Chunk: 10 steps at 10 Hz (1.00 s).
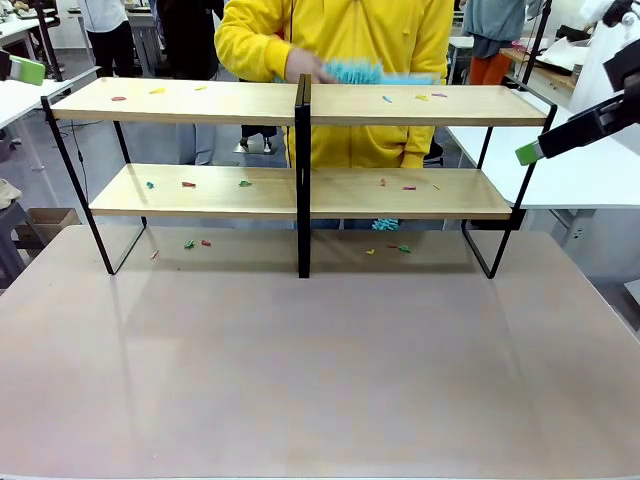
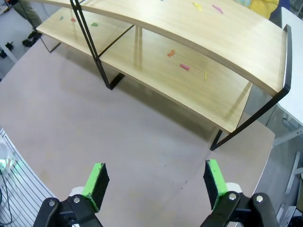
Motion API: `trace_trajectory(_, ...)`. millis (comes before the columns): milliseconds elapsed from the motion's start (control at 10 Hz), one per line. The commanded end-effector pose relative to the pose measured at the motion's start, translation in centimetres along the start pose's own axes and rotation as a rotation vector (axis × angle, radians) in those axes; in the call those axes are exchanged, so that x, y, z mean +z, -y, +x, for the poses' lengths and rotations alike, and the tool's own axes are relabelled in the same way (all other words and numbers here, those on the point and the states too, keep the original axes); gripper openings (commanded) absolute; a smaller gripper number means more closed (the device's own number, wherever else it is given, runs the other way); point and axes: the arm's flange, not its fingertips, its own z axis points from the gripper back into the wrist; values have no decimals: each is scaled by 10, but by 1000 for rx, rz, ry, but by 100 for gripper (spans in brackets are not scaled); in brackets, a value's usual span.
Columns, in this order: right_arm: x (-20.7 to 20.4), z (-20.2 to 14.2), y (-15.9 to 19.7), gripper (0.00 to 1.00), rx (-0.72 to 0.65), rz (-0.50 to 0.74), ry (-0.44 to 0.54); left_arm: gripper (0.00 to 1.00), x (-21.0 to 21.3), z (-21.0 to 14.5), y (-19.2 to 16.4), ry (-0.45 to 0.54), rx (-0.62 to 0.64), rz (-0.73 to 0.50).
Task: Clean the shelves.
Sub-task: Pick up the Duster when the human hands it over.
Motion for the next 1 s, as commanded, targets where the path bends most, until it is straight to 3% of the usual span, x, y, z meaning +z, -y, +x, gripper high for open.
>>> trace_trajectory(0,-2,-2,9,100,24,27,26,100,-5,0,11,12,0,12)
trace_trajectory(300,-6,-2,11,100,21,33,16,100,-7,-1,17,-39,-44,14)
trace_trajectory(500,-5,0,9,100,19,30,33,100,-9,2,14,-79,-8,48)
trace_trajectory(600,-3,1,7,100,20,36,55,100,-6,4,12,-20,-42,-1)
trace_trajectory(900,9,11,-6,100,-191,-19,117,100,-6,4,12,-20,-42,-1)
